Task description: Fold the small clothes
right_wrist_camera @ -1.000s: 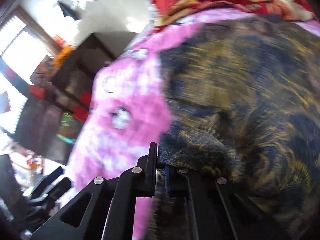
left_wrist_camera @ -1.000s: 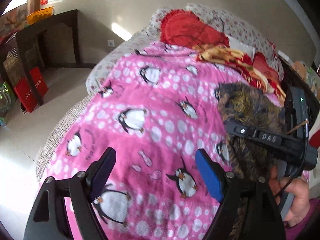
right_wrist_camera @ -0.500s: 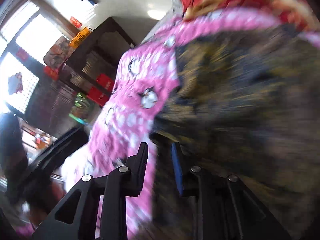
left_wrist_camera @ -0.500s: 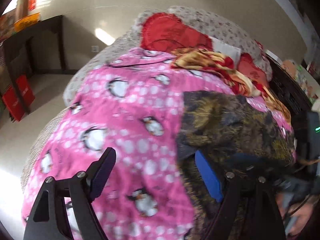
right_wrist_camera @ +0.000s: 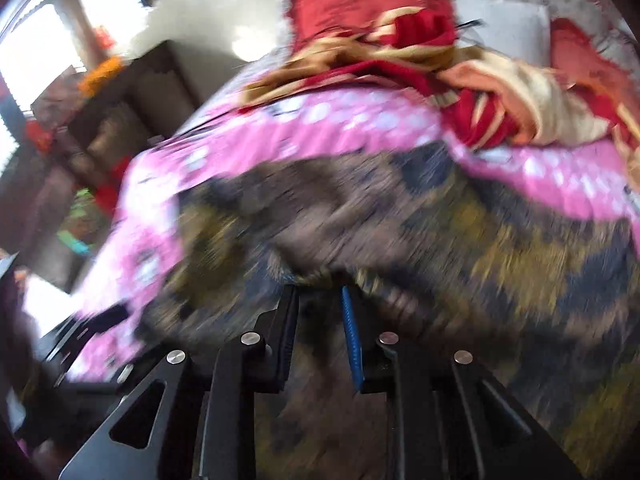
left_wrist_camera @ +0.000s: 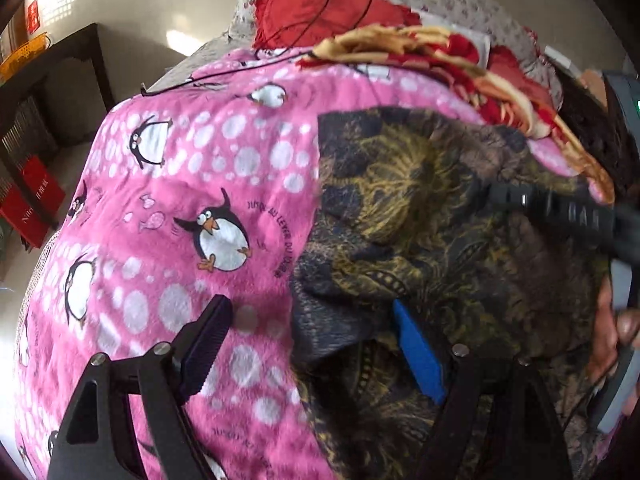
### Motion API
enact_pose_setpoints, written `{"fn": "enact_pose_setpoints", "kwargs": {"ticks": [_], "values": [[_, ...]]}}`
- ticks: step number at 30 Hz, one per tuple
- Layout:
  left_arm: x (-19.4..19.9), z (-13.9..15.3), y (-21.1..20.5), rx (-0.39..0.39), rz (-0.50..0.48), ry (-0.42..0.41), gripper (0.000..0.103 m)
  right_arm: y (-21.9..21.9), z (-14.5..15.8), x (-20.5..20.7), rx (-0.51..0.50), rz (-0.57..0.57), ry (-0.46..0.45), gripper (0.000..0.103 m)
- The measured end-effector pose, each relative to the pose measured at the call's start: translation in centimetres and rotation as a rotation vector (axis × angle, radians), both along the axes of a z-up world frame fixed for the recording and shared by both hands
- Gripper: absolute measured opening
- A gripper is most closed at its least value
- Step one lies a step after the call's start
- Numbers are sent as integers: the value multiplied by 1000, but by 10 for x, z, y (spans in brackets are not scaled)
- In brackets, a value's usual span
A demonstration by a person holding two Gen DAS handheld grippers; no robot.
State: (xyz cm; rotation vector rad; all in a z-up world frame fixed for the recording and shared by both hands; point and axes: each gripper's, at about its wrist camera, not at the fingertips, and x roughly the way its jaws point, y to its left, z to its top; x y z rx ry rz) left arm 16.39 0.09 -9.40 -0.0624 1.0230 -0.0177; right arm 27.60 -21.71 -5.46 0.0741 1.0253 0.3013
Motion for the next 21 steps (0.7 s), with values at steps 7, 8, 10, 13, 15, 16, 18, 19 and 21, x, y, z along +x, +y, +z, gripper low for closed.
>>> {"fn": "enact_pose_setpoints", "kwargs": {"ticks": [7, 8, 10, 13, 15, 16, 18, 19, 21], "values": [[-10, 8, -4, -45, -1, -30, 85, -25, 26, -33, 24, 31, -11, 23], [-14, 11, -5, -48, -3, -39, 85, -34, 30, -46, 9, 28, -10, 23], [-21, 17, -10, -44, -11, -52, 85, -57, 33, -70, -27, 3, -3, 24], [-26, 19, -19, -38, -24, -46, 85, -92, 22, -95, -128, -81, 6, 31], [-30, 21, -26, -41, -34, -34, 85, -115, -4, -97, -174, -124, 87, 32], [-33, 23, -30, -49, -44, -35, 85, -123, -10, -98, -138, -129, 106, 31], [-38, 29, -36, -53, -59, -45, 85, -136, -2, -102, -42, -155, 104, 31], [-41, 31, -40, -48, -65, -49, 85, -140, 3, -102, -11, -161, 110, 31], [-45, 36, -47, -45, -75, -54, 85, -155, 20, -107, 57, -171, 83, 31]]}}
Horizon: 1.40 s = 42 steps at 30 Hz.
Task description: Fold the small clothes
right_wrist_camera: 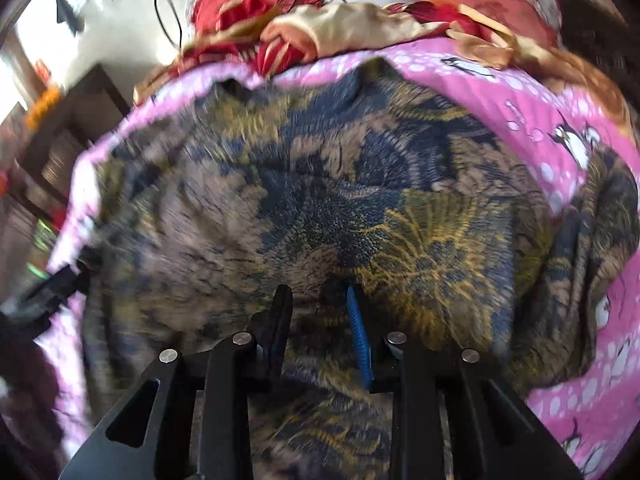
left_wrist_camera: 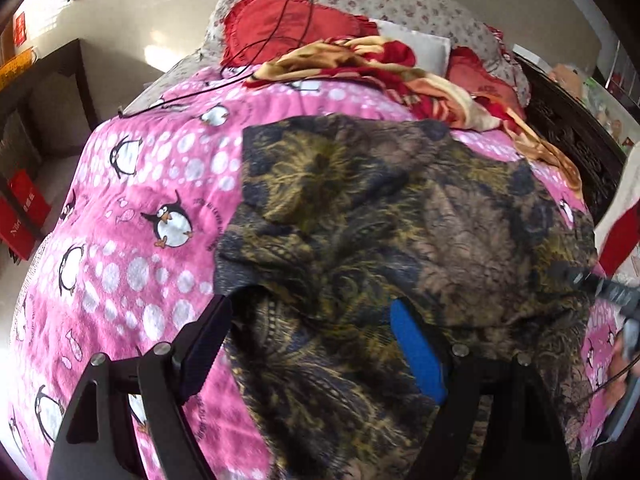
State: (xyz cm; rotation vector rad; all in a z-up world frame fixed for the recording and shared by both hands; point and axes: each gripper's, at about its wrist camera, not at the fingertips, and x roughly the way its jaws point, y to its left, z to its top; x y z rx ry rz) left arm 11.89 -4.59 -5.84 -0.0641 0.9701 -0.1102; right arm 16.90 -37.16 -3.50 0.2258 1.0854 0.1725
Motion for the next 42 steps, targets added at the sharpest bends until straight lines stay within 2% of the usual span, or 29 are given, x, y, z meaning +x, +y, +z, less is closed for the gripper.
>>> {"fn": "enact_pose_setpoints", "kwargs": {"ticks": [3, 6, 10, 15, 18, 24, 25, 27, 28, 36, 42], "values": [[-2, 2, -7, -2, -9, 0, 85, -34, 22, -5, -22, -63, -40, 32], [-2, -1, -12, -11, -11, 10, 85, -88, 32, -5, -87, -202, -43, 32], [-1, -7, -20, -15, -25, 34, 85, -151, 21, 14, -76, -357, 29, 32], [0, -11, -30, 7, -41, 42, 85, -184, 2, 39, -41, -432, 61, 32], [1, -12, -31, 10, -42, 46, 85, -189, -11, 45, 10, -441, 84, 32], [1, -14, -31, 20, -34, 48, 85, -191, -28, 48, 17, -453, 75, 32], [0, -14, -32, 22, -34, 49, 85, -191, -27, 46, 14, -448, 66, 31], [-2, -14, -34, 29, -39, 49, 85, -190, -24, 42, 0, -437, 43, 19], [-3, -14, -35, 31, -41, 47, 85, -188, -21, 39, -8, -436, 27, 15], [-14, -7, -46, 39, -62, 43, 85, -189, 15, -3, 16, -394, -62, 12], [-26, 2, -56, 19, -80, 28, 85, -199, 52, -77, 67, -366, -142, 11]]}}
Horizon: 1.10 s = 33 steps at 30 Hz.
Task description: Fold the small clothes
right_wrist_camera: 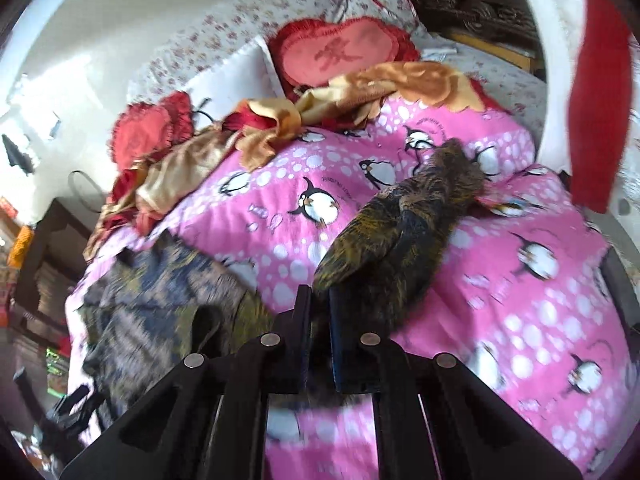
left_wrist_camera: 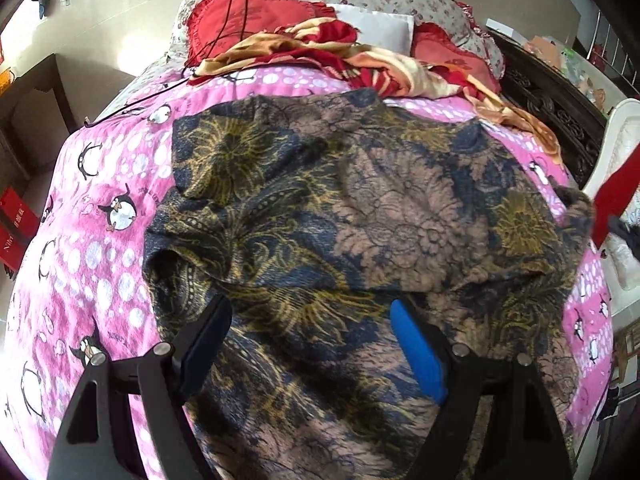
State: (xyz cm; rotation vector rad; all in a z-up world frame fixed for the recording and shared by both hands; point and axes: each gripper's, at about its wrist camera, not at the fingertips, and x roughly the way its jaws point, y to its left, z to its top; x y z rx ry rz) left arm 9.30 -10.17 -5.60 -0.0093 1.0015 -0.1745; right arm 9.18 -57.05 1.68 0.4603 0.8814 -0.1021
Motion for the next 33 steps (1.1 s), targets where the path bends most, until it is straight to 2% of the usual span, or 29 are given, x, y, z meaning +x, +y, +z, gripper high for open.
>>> {"fn": "enact_pose_setpoints", "kwargs": {"ticks": [4, 6, 10, 12, 14, 17, 20, 24, 27, 28, 29, 31, 33], "values": [[-8, 0, -8, -17, -9, 5, 85, -11, 0, -65, 25, -14, -2, 11], [-12, -1, -15, -16, -17, 11, 85, -18, -15, -99, 48, -33, 30, 11], [-18, -3, -30, -9, -38, 19, 85, -23, -41, -122, 14, -22, 111, 11], [-24, -2, -37, -12, -46, 11, 85, -19, -36, -117, 13, -7, 103, 11], [-29, -3, -43, -15, -58, 13, 85, -13, -27, -103, 22, 11, 75, 22], [-37, -10, -51, -3, -82, 28, 85, 4, -10, -71, -52, 58, 25, 36], [-43, -14, -54, 26, -101, 40, 85, 7, -5, -22, -56, 46, 38, 39], [-48, -11, -51, 35, -93, 33, 85, -8, -23, 45, 19, -44, 79, 40], [-48, -8, -48, 37, -84, 31, 85, -12, -47, 76, 55, -51, 145, 41], [-48, -7, -48, 39, -84, 30, 85, -15, -58, 81, 98, -56, 165, 36], [-47, -6, -49, 42, -84, 27, 85, -19, -63, 78, 133, -71, 147, 11], [-48, -4, -49, 43, -83, 16, 85, -25, -56, 59, 152, -96, 69, 9], [-46, -5, -51, 33, -81, 18, 85, -29, -38, 29, 80, -73, 2, 8]]}}
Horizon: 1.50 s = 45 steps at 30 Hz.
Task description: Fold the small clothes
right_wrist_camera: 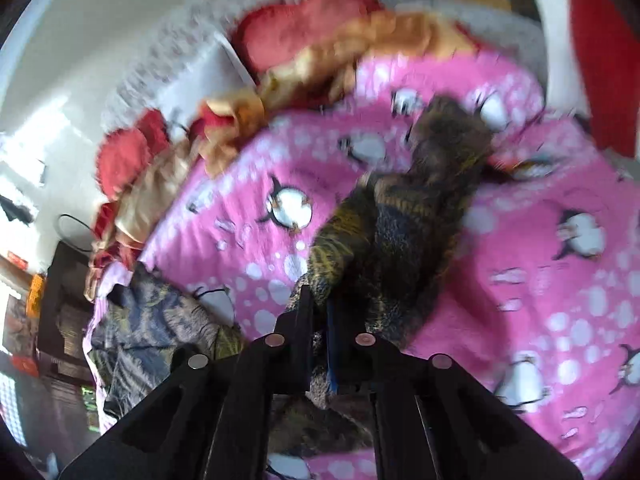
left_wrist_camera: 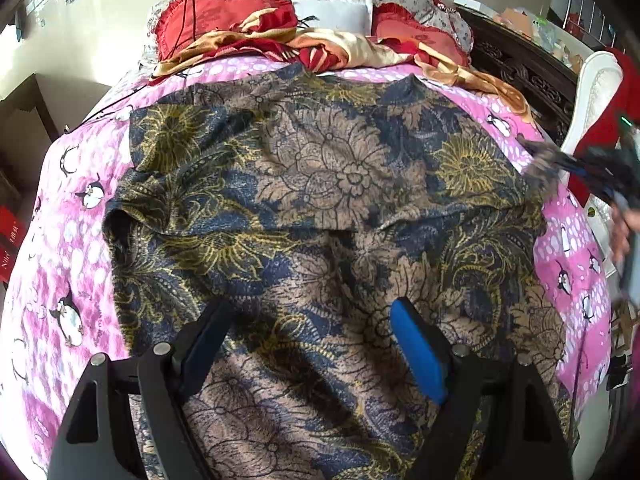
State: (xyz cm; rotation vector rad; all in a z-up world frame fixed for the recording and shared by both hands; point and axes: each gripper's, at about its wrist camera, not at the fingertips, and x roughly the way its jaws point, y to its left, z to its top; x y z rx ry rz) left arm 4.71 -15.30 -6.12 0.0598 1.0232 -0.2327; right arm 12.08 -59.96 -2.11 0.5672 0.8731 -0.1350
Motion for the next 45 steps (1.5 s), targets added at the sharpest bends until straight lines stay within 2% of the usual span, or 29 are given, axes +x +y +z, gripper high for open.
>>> {"fn": "enact_pose_setpoints", "kwargs": {"ticks": [2, 5, 7, 10, 11, 12, 14, 15, 17, 18, 21, 23, 26, 28, 31, 33, 35, 36, 37, 38, 42, 45], "values": [[1, -3, -4, -16, 0, 11, 85, -7, 12, -28, -21, 15, -22, 8], [-2, -9, -12, -38, -15, 26, 85, -21, 17, -91, 63, 25, -36, 8], [-5, -13, -20, -37, -35, 26, 85, -19, 4, -124, 92, 48, 8, 8], [-8, -21, -27, -8, -60, 38, 85, -8, -31, -164, 172, 75, 93, 10], [-9, -24, -28, -1, -64, 43, 85, -2, -41, -172, 165, 93, 136, 13], [-10, -26, -29, 2, -67, 47, 85, 4, -45, -178, 113, 102, 171, 14], [-10, -28, -29, 7, -67, 50, 85, 7, -42, -182, 13, 93, 183, 17], [-11, -29, -29, 9, -63, 51, 85, 5, -37, -182, -34, 74, 173, 19], [-10, -31, -27, 5, -52, 55, 85, 1, -17, -170, -131, 45, 132, 29], [-10, -31, -25, -1, -45, 61, 85, -1, -10, -162, -150, 44, 118, 31], [-8, -32, -23, -15, -35, 69, 85, -12, 14, -116, -195, 28, 40, 34], [-10, -30, -22, -11, -37, 64, 85, -15, 18, -80, -233, 36, 19, 37], [-11, -27, -18, 11, -43, 51, 85, -12, 11, -29, -277, 76, 23, 37], [-10, -26, -15, 21, -38, 47, 85, -11, -3, 5, -310, 104, 70, 37], [-8, -25, -5, 15, -19, 51, 85, -22, -31, 31, -342, 85, 167, 37], [-6, -26, -1, 8, -6, 54, 85, -30, -47, 37, -301, 94, 190, 37], [-3, -29, 2, 7, 7, 57, 85, -33, -49, 31, -301, 108, 157, 34], [-2, -31, 2, 5, 13, 66, 85, -34, -48, 29, -298, 107, 153, 28], [-1, -32, 3, 2, 15, 72, 85, -37, -45, 25, -294, 94, 147, 10], [0, -33, 4, 0, 16, 77, 85, -41, -40, 18, -280, 78, 125, 10], [-2, -27, 6, -10, 12, 59, 85, -54, 0, -11, -211, 28, 5, 10], [-2, -23, 11, -24, 21, 49, 85, -69, 53, -40, -126, -7, -151, 10]]}}
